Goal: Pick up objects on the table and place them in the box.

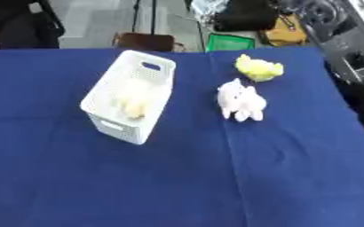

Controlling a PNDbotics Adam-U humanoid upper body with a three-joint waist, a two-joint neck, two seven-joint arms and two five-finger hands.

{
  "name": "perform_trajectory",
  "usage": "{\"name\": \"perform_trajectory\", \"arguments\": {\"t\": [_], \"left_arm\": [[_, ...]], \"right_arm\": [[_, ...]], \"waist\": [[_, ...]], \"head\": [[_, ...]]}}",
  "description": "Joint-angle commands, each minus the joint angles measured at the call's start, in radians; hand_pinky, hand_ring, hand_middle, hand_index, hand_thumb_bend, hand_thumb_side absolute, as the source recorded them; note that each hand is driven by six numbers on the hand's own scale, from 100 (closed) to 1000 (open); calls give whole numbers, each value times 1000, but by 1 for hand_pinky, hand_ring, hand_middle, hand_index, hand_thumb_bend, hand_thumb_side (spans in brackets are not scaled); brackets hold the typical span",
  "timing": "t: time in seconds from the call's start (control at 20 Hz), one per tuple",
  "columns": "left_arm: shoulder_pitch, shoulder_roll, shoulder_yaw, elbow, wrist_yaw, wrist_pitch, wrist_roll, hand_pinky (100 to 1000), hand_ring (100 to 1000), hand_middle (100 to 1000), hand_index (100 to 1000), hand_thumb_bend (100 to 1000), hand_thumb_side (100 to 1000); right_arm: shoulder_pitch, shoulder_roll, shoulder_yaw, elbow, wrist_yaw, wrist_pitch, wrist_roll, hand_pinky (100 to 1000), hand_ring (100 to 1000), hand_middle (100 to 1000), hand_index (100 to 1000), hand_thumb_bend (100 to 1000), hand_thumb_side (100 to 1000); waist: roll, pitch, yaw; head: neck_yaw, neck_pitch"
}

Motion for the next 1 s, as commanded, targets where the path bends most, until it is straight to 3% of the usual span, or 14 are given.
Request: {"name": "perform_trajectory", "arguments": {"t": [0.05,0.35,0.4,1.0], "left_arm": [[-7,25,-2,-14,4,0,-7,733,705,715,705,100,527],[-7,23,-2,-14,5,0,-12,733,706,715,705,100,528],[-7,23,-1,-14,6,0,-13,733,706,715,704,100,528],[-4,23,2,-14,4,4,-22,734,706,715,703,100,530]], "right_arm": [[-26,7,7,65,43,-23,9,893,949,910,996,201,1000],[-11,17,17,146,71,-50,5,907,965,918,1000,279,1000],[-8,16,18,153,73,-53,7,914,972,920,1000,331,1000],[48,-41,10,169,26,-93,140,947,1000,939,1000,472,918]], "waist": [[2,-26,2],[3,-26,3],[3,-26,2],[1,-24,0]], "head": [[-5,-3],[-6,-8],[-5,-9],[-1,-7]]}}
